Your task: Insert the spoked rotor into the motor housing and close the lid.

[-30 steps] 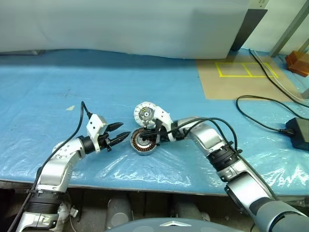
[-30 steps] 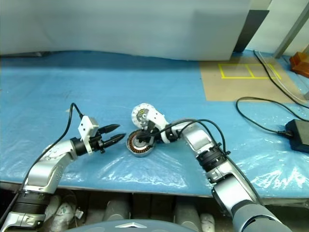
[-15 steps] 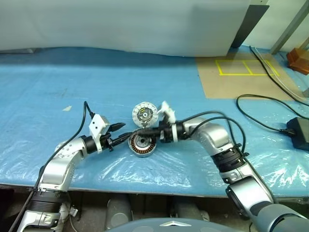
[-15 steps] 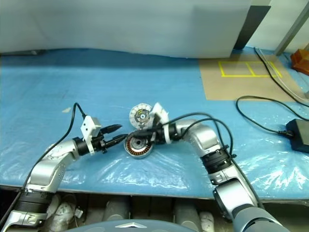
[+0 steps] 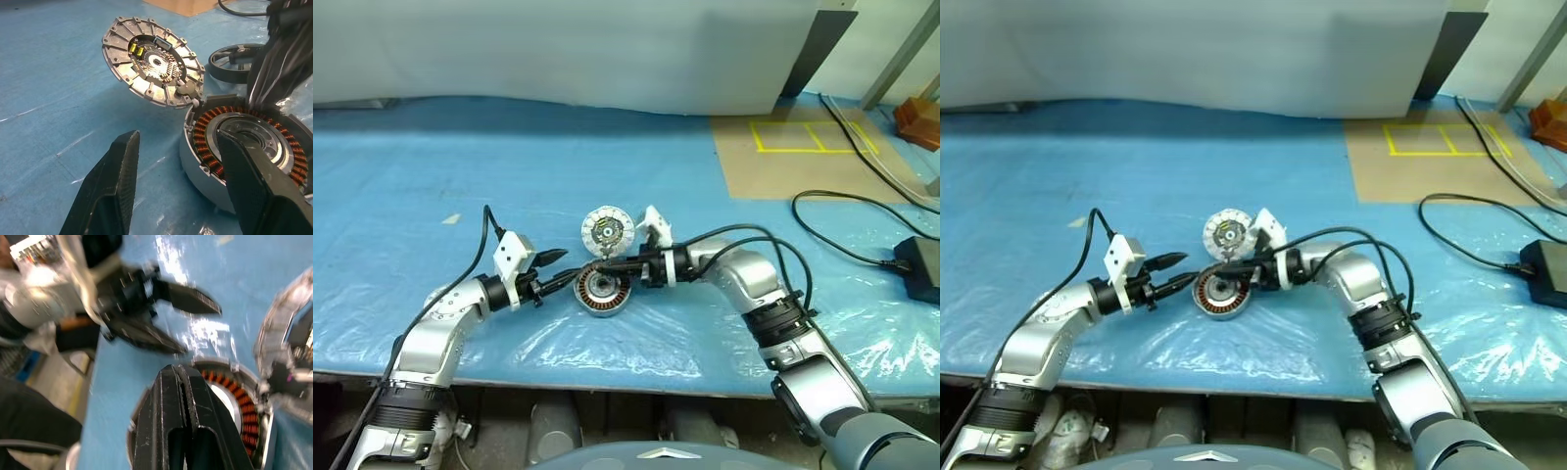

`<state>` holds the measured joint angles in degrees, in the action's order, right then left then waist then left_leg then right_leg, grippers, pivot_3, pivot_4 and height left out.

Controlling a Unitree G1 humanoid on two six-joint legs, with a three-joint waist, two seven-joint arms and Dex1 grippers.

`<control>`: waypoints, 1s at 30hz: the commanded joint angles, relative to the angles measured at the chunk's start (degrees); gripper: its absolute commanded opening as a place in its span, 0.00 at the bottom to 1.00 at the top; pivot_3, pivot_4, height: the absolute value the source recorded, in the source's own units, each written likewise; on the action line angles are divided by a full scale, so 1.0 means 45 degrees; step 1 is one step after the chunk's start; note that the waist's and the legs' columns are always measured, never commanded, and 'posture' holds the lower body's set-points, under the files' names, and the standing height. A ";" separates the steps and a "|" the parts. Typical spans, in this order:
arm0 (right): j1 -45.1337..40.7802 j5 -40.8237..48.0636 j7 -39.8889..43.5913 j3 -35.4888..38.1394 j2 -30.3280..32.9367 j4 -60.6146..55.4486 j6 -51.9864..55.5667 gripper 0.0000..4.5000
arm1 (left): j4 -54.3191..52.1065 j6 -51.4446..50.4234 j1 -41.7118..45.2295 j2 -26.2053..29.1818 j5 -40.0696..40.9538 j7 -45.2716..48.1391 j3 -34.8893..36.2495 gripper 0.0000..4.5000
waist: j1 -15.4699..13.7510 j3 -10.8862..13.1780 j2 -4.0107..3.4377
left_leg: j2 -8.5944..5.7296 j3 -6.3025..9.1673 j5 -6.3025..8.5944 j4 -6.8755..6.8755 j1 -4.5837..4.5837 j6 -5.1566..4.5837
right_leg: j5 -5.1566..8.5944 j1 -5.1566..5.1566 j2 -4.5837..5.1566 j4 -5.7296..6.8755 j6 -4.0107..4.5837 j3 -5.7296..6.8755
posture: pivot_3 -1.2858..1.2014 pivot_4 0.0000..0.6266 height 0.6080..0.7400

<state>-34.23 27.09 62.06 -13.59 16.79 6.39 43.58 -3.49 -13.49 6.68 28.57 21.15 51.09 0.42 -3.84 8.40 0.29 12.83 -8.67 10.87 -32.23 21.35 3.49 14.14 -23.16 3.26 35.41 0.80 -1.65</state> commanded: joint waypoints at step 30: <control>-0.0873 0.0507 0.1947 0.1559 0.6021 -0.3708 0.0626 0.01 | -0.1483 -0.0153 0.0562 -0.0276 0.0581 0.0672 -0.0866 0.58 | -0.0103 0.0047 0.0012 | 0.0010 0.0004 0.0013 0.0004 -0.0021 0.0021 | 0.0006 0.0018 -0.0018 -0.0003 0.0003 -0.0004 | 0.52 0.24 1.00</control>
<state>-38.00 31.07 68.82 -5.34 42.03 -9.11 48.76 -7.98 -14.39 8.27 27.52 22.95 53.47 -2.95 -4.30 8.61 0.34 12.88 -8.65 10.93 -32.21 21.23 3.59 14.17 -23.05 3.18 35.40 0.82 -1.66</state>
